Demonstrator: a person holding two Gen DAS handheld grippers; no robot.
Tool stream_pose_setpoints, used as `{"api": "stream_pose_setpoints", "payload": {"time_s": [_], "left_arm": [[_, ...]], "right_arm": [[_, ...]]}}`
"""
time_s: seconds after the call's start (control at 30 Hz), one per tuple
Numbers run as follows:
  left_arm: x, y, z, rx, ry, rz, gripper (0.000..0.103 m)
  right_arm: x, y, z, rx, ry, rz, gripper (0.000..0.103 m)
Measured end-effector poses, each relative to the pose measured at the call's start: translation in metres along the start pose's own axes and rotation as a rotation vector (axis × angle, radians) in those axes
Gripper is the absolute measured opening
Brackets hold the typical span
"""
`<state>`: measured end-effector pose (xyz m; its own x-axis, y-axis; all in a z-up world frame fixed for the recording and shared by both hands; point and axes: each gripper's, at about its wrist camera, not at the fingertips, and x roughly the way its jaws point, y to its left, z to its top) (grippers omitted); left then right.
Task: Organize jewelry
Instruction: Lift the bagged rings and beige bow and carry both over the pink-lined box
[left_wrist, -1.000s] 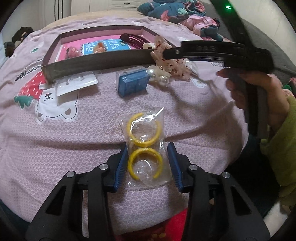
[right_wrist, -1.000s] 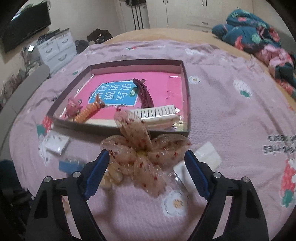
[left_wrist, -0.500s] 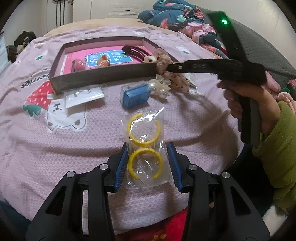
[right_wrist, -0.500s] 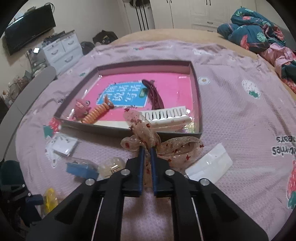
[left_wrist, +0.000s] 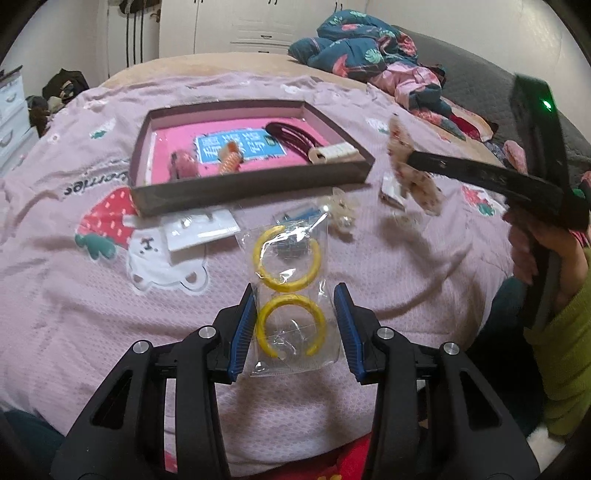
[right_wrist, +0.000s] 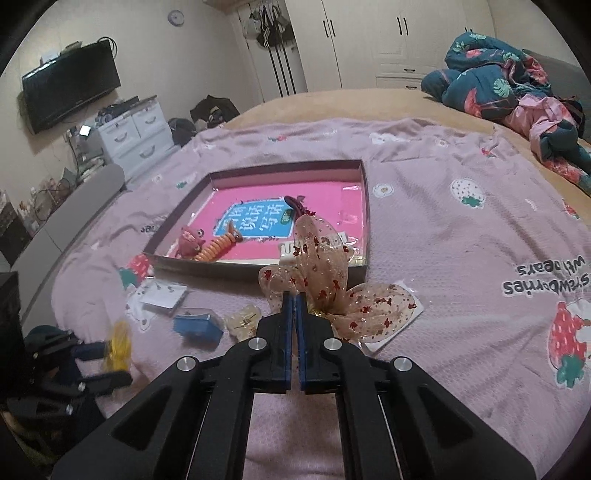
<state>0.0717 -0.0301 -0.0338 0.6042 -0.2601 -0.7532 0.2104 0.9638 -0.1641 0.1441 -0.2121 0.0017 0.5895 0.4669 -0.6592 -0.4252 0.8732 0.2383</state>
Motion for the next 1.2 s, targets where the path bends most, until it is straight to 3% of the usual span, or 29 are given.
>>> {"api": "stream_pose_setpoints", "payload": {"time_s": [0.57,1.2], "left_arm": [[-0.027,0.015,0.061,-0.010,-0.151,0.037,0.034],[-0.018,0.021,0.124,0.011,-0.231,0.021,0.034]], "right_arm": [[-0.051,0.008,0.032,-0.050,-0.133,-0.013,0.002],[-0.055,0.019,0.095,-0.071,-0.226,-0.015,0.002]]}}
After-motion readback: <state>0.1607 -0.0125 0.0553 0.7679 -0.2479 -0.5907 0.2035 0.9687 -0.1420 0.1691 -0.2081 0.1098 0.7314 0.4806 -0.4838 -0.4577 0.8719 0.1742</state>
